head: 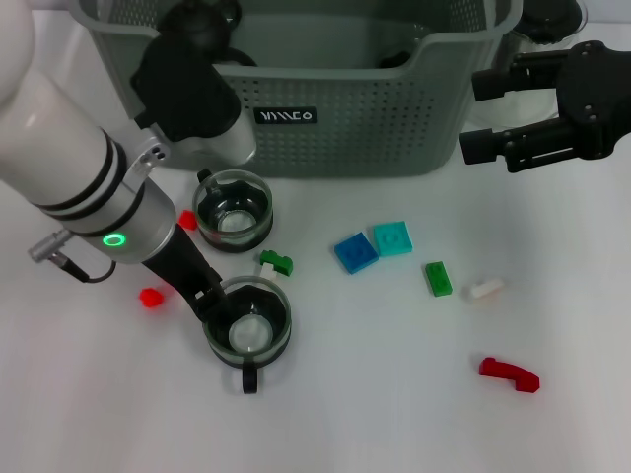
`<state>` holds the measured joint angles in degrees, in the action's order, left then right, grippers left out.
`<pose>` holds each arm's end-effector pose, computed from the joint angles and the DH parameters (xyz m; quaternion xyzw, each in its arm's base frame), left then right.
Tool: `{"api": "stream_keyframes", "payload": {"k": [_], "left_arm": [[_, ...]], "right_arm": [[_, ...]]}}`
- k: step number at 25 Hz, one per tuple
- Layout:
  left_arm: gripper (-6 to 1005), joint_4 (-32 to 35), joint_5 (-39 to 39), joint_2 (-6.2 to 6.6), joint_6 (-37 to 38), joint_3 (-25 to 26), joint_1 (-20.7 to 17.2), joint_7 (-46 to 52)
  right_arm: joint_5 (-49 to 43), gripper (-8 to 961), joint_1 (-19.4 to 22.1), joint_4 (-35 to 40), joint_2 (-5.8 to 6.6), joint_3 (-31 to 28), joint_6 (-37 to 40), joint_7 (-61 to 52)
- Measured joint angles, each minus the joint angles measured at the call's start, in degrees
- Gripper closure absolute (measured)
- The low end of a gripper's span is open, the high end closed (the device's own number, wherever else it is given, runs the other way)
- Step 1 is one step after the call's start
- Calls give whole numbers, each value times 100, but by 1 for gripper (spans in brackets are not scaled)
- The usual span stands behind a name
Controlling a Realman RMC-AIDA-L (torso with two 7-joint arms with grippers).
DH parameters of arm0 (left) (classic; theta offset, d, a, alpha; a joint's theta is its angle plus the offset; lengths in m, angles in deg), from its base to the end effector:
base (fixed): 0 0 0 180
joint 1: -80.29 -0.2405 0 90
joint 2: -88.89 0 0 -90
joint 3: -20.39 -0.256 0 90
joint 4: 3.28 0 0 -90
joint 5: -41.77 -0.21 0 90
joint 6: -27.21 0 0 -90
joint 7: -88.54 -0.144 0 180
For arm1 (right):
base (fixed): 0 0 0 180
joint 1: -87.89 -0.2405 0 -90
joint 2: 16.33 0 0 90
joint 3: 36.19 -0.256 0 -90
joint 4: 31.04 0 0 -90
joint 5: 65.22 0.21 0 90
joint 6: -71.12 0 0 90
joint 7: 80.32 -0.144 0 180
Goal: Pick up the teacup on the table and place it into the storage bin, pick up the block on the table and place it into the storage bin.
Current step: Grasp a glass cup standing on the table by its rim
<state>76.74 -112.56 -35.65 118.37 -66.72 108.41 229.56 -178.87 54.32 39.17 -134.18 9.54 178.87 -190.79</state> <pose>-0.1914 0.3114 -0.0412 -0.9278 -0.2677 0.2330 0.1154 0.1676 0.3347 0.0759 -0.9660 0.1768 0.1835 0.0430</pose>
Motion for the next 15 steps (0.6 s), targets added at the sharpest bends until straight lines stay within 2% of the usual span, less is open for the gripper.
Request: {"api": "stream_keyframes", "payload": {"k": [2, 7, 15], "left_arm": [[371, -31, 1, 0, -59, -49, 17, 25], [502, -105, -1, 0, -144, -93, 35, 27], [617, -184, 0, 0, -232, -121, 57, 18]], "right_arm": [[0, 38, 0, 0, 0, -2, 0, 5], [0, 39, 3, 0, -1, -3, -45, 37], [1, 38, 17, -3, -4, -3, -92, 72]]}}
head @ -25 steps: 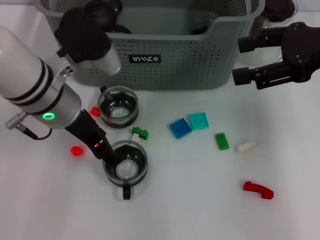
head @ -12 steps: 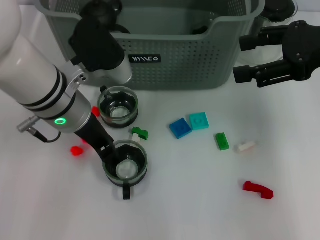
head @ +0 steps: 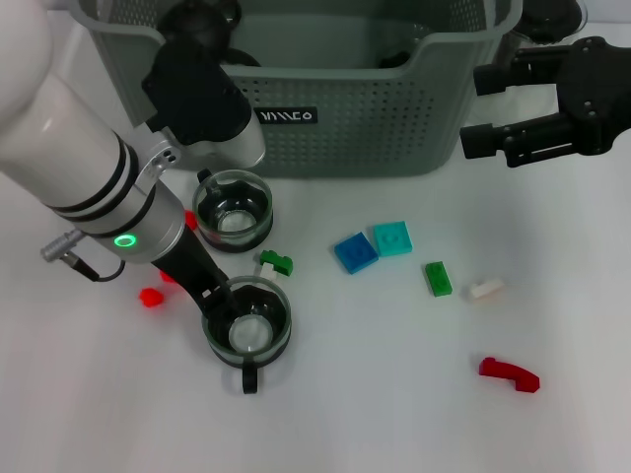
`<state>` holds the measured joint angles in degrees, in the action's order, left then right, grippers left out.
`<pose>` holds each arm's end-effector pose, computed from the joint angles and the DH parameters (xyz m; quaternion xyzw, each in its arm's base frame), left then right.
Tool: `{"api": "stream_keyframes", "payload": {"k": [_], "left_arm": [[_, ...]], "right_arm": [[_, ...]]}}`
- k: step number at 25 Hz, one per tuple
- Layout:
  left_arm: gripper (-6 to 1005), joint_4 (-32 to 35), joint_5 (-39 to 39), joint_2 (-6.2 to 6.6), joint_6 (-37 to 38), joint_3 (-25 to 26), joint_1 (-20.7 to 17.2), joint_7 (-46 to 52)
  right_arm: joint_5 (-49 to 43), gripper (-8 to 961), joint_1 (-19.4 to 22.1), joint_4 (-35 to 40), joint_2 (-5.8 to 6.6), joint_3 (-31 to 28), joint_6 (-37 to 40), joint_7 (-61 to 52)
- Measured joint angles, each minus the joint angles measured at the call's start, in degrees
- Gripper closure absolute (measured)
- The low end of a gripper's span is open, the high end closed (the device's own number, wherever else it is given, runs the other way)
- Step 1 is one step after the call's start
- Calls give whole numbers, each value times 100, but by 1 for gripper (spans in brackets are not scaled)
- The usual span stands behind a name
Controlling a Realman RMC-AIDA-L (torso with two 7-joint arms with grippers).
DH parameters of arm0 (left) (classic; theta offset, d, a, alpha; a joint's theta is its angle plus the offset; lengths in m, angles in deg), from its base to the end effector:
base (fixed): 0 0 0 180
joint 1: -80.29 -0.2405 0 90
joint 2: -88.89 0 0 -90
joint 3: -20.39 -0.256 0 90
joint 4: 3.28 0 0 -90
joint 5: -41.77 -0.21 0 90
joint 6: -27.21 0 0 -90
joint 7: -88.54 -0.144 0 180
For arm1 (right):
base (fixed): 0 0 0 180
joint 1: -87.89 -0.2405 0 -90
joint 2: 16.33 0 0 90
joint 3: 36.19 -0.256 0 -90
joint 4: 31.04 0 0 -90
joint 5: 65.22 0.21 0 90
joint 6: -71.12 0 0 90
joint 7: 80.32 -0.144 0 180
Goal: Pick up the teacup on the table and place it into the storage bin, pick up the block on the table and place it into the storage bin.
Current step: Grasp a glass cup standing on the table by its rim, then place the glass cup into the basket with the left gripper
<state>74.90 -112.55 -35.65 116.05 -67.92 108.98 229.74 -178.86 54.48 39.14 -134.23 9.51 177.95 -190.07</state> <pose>-0.1918 0.3142 -0.0483 -0.9290 -0.2619 0.2332 0.1185 0.1685 0.3365 0.0760 -0.9659 0.1737 0.1851 0.0519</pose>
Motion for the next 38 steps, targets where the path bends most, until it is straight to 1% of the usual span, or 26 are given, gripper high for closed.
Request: {"api": "stream_keyframes", "payload": {"k": [9, 17, 22, 27, 28, 30, 32, 35, 38], "left_arm": [[662, -91, -17, 0, -103, -111, 28, -15], [782, -118, -28, 5, -207, -114, 32, -22], [946, -81, -28, 9, -181, -105, 35, -7], [951, 376, 23, 4, 99, 89, -90, 23], [951, 620, 112, 1, 306, 247, -155, 29], [951, 837, 281, 0, 507, 439, -216, 32], [950, 1115, 707, 2, 783, 851, -285, 14], [950, 1351, 1930, 30, 1282, 1742, -354, -182], [949, 1378, 2910, 41, 1564, 2581, -314, -419]], "right_arm": [[0, 39, -8, -4, 4, 0, -44, 6], [0, 39, -8, -4, 4, -4, -57, 6], [0, 38, 0, -4, 4, -8, -57, 6], [0, 39, 12, -4, 4, -9, -56, 6], [0, 38, 15, -5, 12, -8, -56, 6], [-1, 38, 23, -21, 47, 0, -41, 6], [-6, 39, 27, -94, 109, 29, -17, 13], [-105, 40, 22, -319, 266, 69, -3, 95], [-390, 41, -24, -611, 424, 76, 6, 199]]}}
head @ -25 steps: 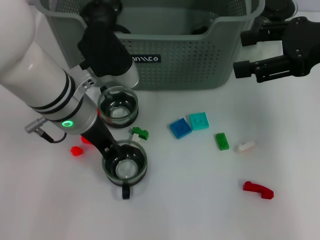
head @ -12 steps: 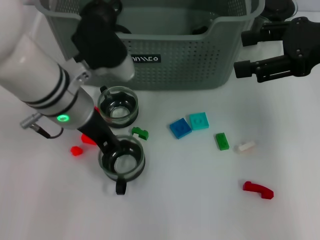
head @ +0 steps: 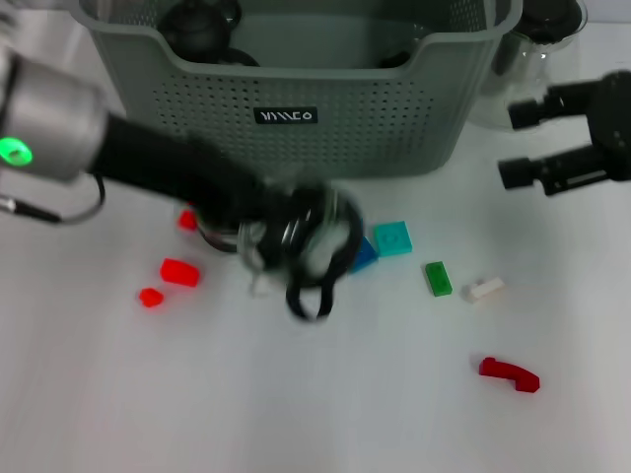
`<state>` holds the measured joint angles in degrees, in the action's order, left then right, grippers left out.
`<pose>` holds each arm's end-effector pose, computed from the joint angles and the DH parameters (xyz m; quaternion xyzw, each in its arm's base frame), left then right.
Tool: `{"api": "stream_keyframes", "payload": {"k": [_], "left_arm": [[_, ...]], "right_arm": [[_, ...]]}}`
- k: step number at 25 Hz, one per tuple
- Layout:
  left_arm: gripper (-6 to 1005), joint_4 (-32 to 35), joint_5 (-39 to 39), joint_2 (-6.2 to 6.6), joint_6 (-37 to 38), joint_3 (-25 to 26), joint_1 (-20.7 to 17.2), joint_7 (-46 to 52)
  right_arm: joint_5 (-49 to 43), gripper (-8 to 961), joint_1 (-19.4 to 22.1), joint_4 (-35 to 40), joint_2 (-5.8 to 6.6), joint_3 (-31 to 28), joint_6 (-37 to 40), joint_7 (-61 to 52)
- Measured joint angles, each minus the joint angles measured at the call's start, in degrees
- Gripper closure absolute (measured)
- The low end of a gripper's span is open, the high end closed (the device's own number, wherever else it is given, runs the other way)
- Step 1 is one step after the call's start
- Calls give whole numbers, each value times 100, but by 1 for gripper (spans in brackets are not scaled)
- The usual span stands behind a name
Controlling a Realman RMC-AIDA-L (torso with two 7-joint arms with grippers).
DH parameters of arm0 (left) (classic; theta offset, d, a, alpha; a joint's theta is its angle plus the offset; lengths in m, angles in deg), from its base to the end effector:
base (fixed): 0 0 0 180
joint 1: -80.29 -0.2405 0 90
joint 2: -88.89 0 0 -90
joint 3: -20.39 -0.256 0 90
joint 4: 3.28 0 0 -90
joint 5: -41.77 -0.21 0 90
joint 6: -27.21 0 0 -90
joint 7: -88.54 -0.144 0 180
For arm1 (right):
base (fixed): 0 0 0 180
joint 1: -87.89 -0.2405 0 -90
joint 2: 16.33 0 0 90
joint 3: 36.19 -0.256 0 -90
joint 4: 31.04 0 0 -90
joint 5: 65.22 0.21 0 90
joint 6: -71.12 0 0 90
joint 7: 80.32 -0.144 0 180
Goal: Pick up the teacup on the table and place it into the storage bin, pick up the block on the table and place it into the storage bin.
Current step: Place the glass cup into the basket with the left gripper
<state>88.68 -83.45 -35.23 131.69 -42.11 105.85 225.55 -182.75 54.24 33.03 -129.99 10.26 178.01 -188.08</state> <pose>-0.1466 0.3021 0.0390 -0.9492 -0.3042 -0.0495 0.0640 0.1975 0.3401 0.0820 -0.9691 0.2006 0.1359 0.0458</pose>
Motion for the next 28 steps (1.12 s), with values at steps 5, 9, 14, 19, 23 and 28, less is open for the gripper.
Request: {"api": "stream_keyframes", "payload": {"k": [5, 9, 14, 19, 23, 28], "left_arm": [[948, 62, 550, 62, -56, 923, 481, -51], [948, -87, 126, 297, -881, 984, 1243, 39], [947, -1336, -1044, 614, -1898, 884, 2424, 214], [946, -2827, -2204, 831, -2899, 887, 3321, 544], [945, -3776, -2825, 983, -3435, 894, 3772, 814], [945, -4707, -3237, 1086, -4111, 891, 4077, 976]], "right_arm": [[-488, 43, -95, -455, 202, -41, -28, 104], [-616, 44, -105, -592, 235, -51, -71, 154], [-728, 45, -127, -563, 262, -52, -35, 103], [-819, 44, -188, -556, 315, -29, 15, -37], [-976, 44, -300, -547, 345, -38, 109, -113], [-1265, 45, -542, -705, 386, -55, 93, -197]]}}
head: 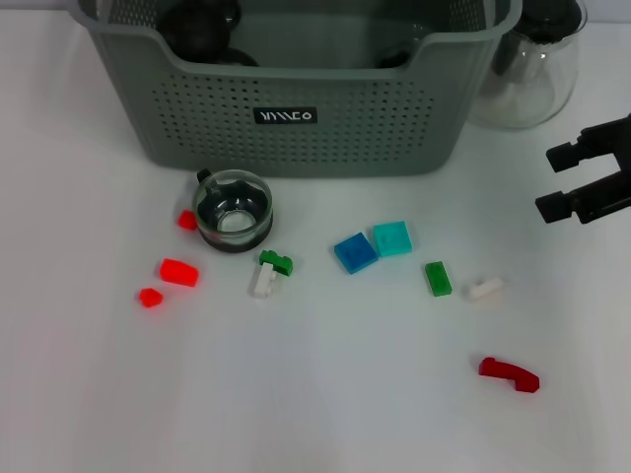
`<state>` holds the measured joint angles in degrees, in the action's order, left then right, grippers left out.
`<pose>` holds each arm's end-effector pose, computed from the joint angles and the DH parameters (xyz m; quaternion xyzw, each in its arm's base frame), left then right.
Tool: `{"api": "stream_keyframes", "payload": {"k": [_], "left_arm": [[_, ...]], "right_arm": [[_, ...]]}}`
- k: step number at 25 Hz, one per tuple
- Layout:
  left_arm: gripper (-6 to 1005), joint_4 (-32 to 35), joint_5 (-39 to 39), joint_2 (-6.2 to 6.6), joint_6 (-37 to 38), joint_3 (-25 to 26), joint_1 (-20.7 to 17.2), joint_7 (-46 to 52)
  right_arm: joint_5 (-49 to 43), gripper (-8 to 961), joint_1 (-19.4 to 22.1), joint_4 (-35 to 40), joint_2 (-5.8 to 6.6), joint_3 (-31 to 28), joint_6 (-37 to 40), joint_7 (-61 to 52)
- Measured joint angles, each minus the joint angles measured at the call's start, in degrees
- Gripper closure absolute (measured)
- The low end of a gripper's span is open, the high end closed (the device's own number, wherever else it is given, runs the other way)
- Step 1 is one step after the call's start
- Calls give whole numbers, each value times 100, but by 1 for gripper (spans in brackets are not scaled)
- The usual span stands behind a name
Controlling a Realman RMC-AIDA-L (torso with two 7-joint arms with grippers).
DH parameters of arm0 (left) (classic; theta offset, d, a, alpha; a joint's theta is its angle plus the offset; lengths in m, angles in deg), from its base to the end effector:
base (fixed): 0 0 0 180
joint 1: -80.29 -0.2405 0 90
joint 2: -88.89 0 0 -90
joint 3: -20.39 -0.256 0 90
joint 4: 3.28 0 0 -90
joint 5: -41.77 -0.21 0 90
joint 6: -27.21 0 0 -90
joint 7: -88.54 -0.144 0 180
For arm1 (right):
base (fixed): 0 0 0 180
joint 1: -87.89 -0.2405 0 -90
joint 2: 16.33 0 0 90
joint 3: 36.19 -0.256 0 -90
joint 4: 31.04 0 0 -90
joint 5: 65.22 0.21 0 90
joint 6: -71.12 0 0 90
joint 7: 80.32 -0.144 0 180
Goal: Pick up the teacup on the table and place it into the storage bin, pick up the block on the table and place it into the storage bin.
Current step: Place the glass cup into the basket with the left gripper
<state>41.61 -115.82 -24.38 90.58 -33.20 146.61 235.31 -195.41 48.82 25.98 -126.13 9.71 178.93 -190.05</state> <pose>-0.0939 0.5060 0.0527 -0.8780 -0.3262 0.0278 0.3492 0.2169 0.3542 0.0869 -0.9668 0.2522 0.0294 0.0291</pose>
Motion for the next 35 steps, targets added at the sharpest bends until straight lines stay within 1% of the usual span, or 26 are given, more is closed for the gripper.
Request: {"api": "stream_keyframes", "payload": {"k": [5, 8, 11, 12, 14, 20, 29, 35], "left_arm": [[944, -528, -138, -96, -745, -2, 57, 7], [943, -748, -152, -187, -1086, -52, 65, -15], [943, -874, -203, -267, -1307, -233, 55, 7], [943, -906, -243, -312, -1381, -283, 44, 16], [942, -932, -337, -391, -1510, -303, 25, 19], [941, -981, -584, -533, -1709, -372, 10, 19], [940, -1127, -614, -583, -1852, -576, -2, 19], [939, -1161, -615, -585, -1857, -704, -27, -7]], "right_arm": [[-137, 45, -189, -115, -18, 0, -16, -12], [-141, 44, -262, -163, -33, 31, -20, -13], [-143, 44, -306, -174, -53, 49, -22, -13], [-144, 44, -315, -175, -58, 51, -23, -12], [-145, 45, -323, -177, -66, 55, -28, -8], [-148, 45, -307, -195, -77, 59, -89, 4], [-147, 45, -289, -260, -88, 60, -148, 25], [-147, 45, -313, -261, -86, 60, -198, 24]]}}
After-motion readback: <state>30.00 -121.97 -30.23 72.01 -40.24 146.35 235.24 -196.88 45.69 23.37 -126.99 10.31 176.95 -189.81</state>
